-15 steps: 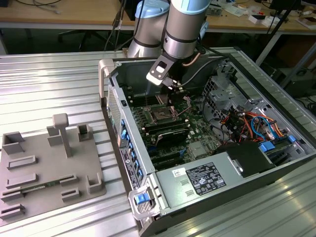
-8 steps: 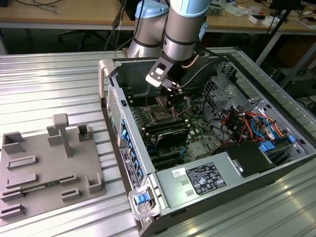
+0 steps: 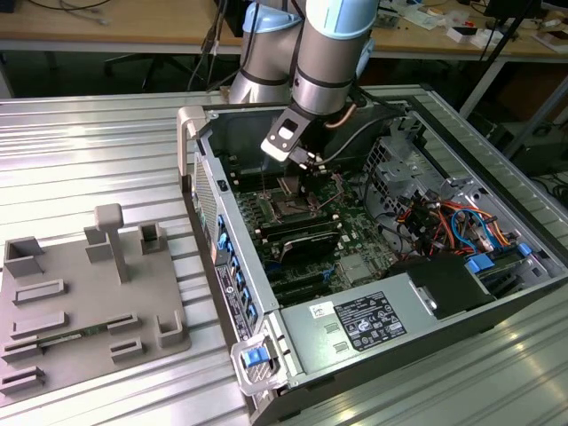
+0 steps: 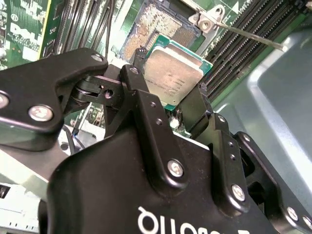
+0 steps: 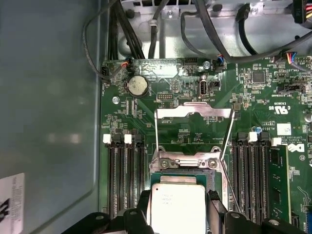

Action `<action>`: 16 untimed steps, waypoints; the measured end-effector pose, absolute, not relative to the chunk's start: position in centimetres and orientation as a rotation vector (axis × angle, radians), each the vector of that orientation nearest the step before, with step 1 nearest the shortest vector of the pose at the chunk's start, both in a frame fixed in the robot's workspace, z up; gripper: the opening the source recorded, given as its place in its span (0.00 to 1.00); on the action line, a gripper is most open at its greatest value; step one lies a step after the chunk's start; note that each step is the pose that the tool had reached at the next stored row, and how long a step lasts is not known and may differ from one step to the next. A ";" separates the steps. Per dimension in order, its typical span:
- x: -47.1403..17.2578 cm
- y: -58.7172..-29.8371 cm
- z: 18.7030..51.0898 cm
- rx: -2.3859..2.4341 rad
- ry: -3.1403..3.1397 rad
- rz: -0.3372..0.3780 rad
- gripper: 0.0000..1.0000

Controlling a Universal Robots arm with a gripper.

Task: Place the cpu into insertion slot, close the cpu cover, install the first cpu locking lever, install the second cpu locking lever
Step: 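Place the cpu into insertion slot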

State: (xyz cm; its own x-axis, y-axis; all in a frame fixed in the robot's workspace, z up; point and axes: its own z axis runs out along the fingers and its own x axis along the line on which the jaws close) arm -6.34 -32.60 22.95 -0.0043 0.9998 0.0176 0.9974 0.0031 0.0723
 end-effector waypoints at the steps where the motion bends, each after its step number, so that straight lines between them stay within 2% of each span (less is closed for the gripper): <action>1: -6.4 -32.7 22.8 2.185 2.202 0.098 0.55; 16: -6.5 -33.2 20.9 2.158 2.248 0.080 0.55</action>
State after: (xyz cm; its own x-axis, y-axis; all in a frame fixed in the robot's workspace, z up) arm -6.52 -33.23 20.90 -0.0413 0.9990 0.0182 0.9978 0.0403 0.0533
